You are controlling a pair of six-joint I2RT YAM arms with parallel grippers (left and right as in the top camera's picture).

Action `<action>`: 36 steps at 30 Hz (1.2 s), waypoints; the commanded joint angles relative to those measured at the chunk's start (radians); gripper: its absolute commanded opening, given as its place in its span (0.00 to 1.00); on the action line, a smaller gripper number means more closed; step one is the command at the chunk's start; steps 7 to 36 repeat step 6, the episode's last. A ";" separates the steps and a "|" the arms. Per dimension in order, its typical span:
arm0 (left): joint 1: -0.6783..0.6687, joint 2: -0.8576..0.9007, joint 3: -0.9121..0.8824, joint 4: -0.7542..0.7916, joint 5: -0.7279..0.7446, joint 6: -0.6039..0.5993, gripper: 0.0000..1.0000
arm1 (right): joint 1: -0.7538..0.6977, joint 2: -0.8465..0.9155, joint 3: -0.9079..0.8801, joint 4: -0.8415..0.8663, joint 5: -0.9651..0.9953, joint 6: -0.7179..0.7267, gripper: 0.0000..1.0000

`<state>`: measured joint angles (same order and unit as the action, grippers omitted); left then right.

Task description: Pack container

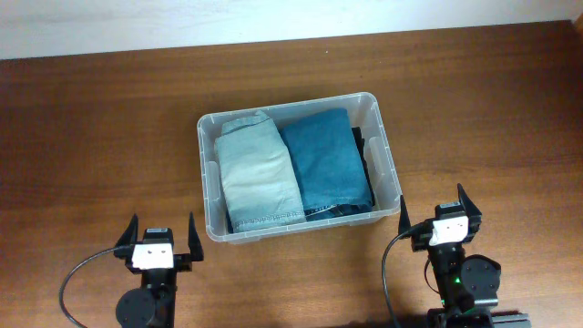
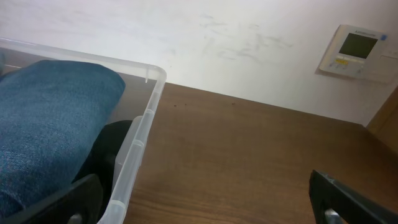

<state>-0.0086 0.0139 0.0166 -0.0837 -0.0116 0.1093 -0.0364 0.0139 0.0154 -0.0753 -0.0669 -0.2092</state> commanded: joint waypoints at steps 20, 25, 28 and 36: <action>-0.004 -0.008 -0.007 0.002 0.011 0.013 0.99 | 0.002 -0.010 -0.008 -0.002 0.016 0.007 0.98; -0.004 -0.008 -0.007 0.002 0.011 0.013 0.99 | 0.002 -0.010 -0.008 -0.002 0.016 0.007 0.98; -0.004 -0.008 -0.007 0.002 0.011 0.013 0.99 | 0.002 -0.010 -0.008 -0.002 0.016 0.007 0.98; -0.004 -0.008 -0.007 0.002 0.011 0.013 0.99 | 0.002 -0.010 -0.008 -0.002 0.016 0.007 0.98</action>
